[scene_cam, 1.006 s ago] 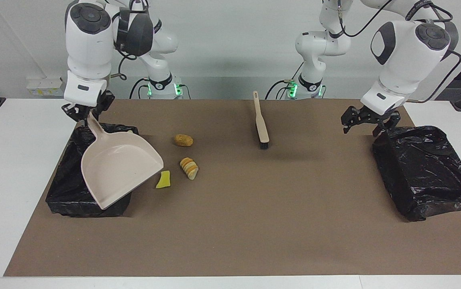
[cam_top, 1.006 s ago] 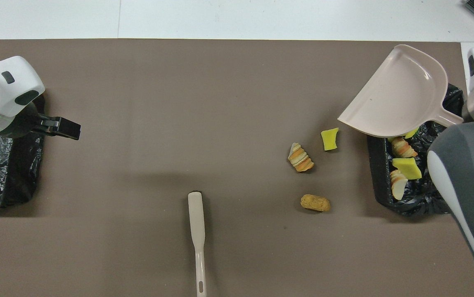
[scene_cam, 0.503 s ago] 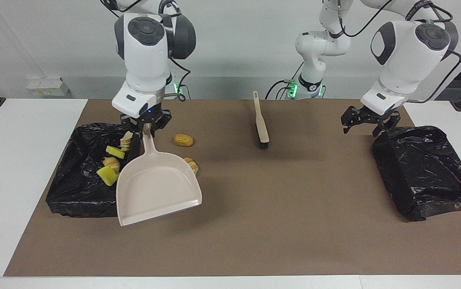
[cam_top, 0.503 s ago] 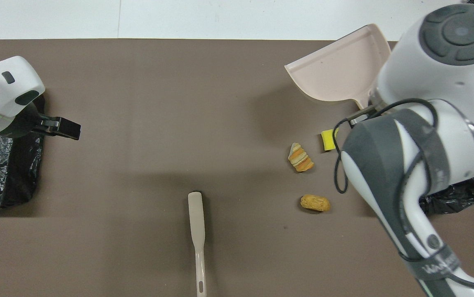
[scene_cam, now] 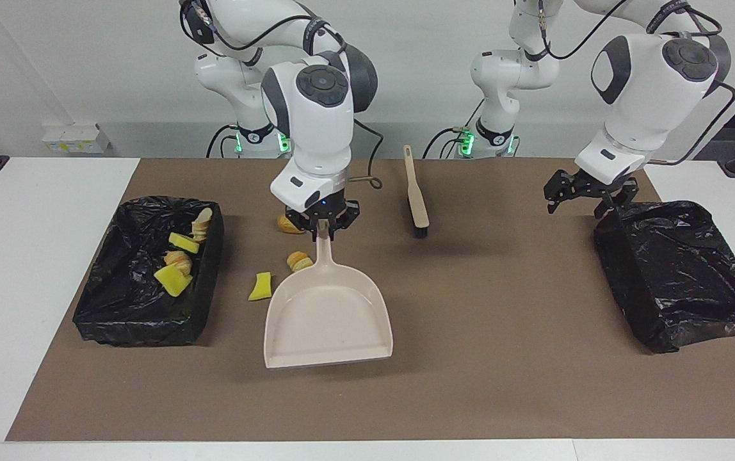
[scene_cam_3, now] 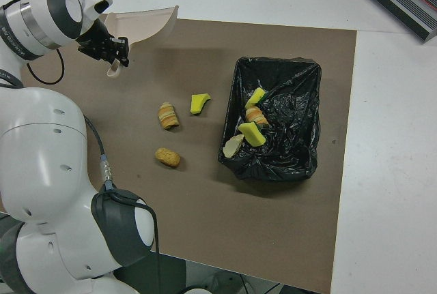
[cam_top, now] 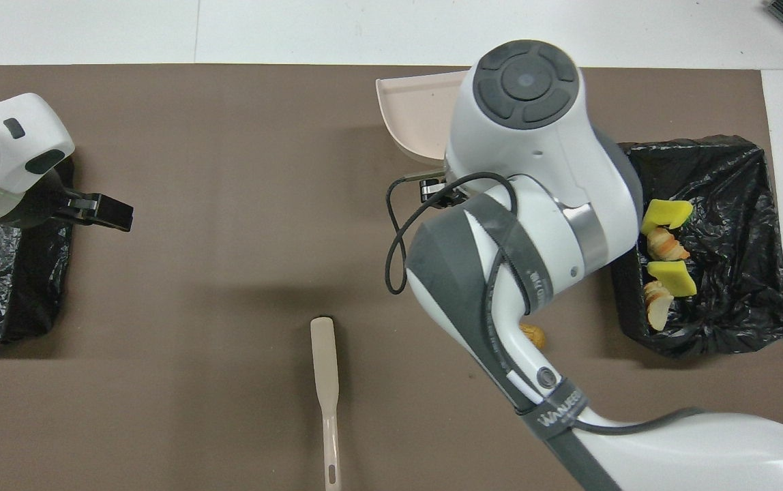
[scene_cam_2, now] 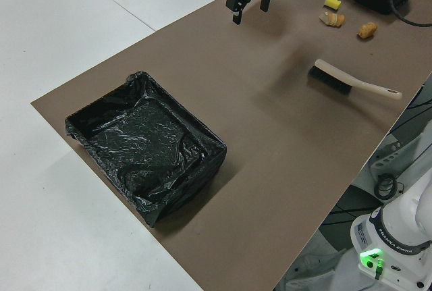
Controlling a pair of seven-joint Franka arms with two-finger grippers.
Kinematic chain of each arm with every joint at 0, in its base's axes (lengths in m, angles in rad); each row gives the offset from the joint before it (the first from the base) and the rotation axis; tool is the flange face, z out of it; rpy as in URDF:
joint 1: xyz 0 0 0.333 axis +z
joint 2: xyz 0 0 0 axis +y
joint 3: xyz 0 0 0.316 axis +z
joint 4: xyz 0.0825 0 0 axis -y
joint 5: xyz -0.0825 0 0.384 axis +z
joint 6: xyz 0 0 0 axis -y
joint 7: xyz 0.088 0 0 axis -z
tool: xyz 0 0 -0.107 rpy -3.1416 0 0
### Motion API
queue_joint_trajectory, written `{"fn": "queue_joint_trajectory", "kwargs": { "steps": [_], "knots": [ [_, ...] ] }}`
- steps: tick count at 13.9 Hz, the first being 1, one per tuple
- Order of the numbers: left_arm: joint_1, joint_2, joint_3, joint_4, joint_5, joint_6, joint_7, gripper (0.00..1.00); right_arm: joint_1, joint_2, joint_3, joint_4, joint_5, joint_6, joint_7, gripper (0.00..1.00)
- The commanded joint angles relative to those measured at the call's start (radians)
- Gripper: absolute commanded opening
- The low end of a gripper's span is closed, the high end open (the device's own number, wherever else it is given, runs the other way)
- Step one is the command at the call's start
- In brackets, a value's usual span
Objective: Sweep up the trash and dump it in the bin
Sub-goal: 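Bring the empty dustpan back to the table center with the right gripper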
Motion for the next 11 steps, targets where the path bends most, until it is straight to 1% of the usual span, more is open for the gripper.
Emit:
{"fn": "queue_joint_trajectory", "kwargs": {
  "steps": [1, 3, 7, 11],
  "knots": [
    [-0.002, -0.001, 0.001, -0.003, 0.019, -0.004, 0.011, 1.0, 0.018, 0.057, 0.02, 0.045, 0.034, 0.052, 0.061, 0.0],
    [0.0, -0.001, 0.001, -0.005, 0.019, -0.004, 0.013, 1.0, 0.04, 0.092, 0.054, 0.043, 0.034, 0.095, 0.104, 0.0],
    [-0.003, -0.009, 0.001, -0.008, 0.019, -0.004, 0.016, 1.0, 0.129, 0.169, 0.052, 0.043, 0.033, 0.172, 0.211, 0.0],
    [-0.006, -0.009, 0.001, -0.017, 0.019, 0.016, 0.012, 1.0, 0.178, 0.204, 0.054, 0.034, 0.034, 0.197, 0.24, 0.0]
  ]
}}
